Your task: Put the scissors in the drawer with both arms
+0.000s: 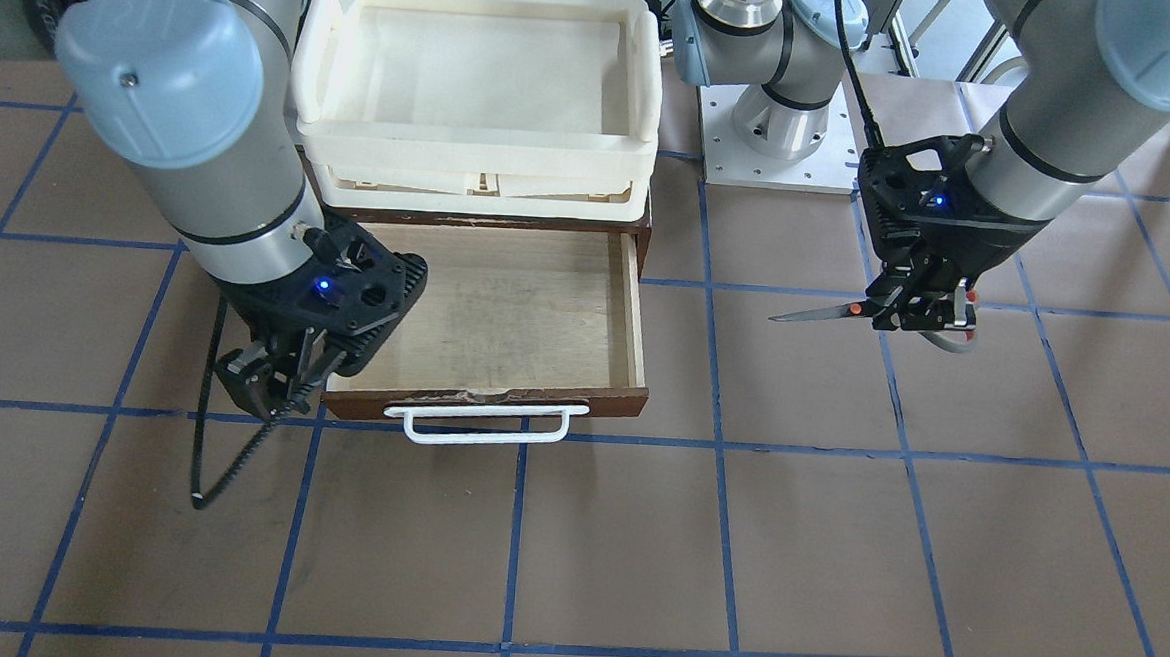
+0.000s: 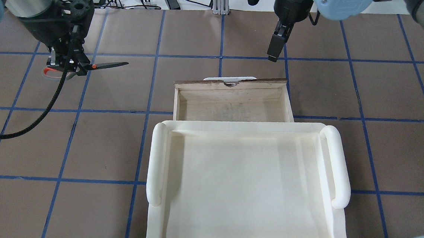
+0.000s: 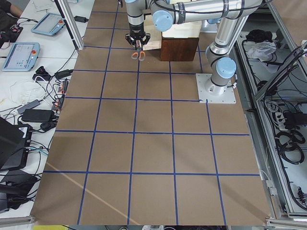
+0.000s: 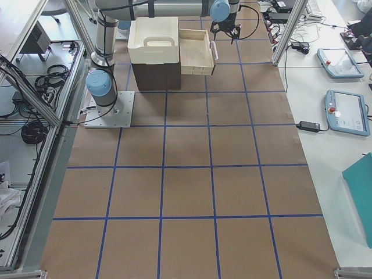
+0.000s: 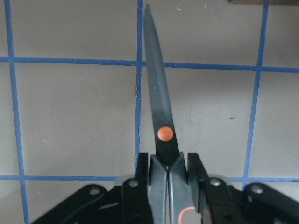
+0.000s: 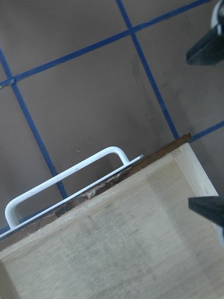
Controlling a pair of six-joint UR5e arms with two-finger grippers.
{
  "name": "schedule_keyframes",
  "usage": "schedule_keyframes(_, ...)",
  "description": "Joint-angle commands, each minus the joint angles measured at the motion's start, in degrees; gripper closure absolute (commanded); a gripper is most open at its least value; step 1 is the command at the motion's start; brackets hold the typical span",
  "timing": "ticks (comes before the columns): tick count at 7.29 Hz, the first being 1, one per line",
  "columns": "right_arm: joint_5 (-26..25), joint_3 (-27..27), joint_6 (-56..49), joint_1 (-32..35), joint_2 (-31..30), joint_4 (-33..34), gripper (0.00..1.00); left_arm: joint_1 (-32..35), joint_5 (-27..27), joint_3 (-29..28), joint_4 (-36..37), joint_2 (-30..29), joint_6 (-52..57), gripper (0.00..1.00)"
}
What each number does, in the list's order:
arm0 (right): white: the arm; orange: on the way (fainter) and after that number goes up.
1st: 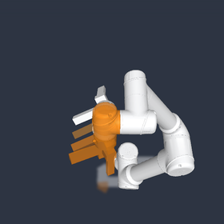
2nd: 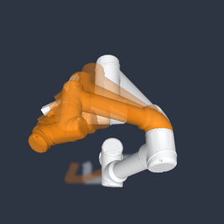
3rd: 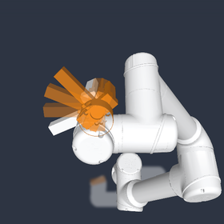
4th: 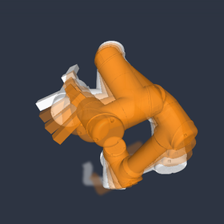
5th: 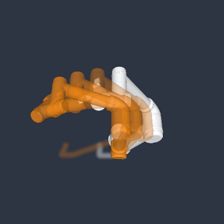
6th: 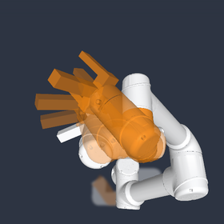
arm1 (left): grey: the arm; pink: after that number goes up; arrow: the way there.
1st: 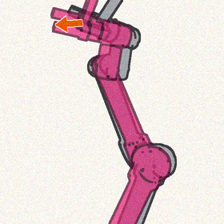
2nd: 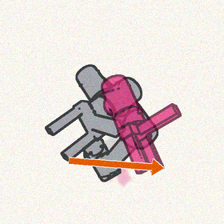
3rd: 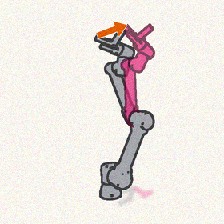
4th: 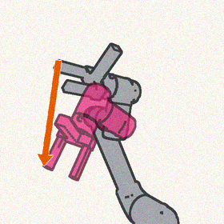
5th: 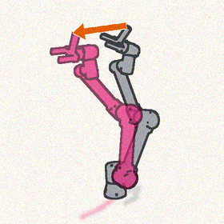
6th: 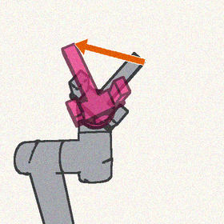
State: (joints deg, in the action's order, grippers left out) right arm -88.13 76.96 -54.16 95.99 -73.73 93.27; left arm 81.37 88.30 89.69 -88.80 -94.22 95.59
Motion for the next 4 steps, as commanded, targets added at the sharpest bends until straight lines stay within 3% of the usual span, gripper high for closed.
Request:
schedule_keyframes(1, -0.11, 8.1, 19.52, -4.13, -9.65, -2.37, 0.0, 4.21, -0.24, -0.13, 0.64, -1.05, -5.38, 0.92)
schedule_keyframes(2, -0.02, 8.2, 24.23, -5.1, -11.85, -7.26, 0.0, 7.02, -0.23, -0.21, 2.73, -1.75, -7.33, 0.92)
schedule_keyframes(4, -4.12, 8.38, 38.35, -6.34, -14.85, -9.84, 0.0, 10.2, -2.59, -1.0, 5.54, -4.47, -8.31, 0.92)
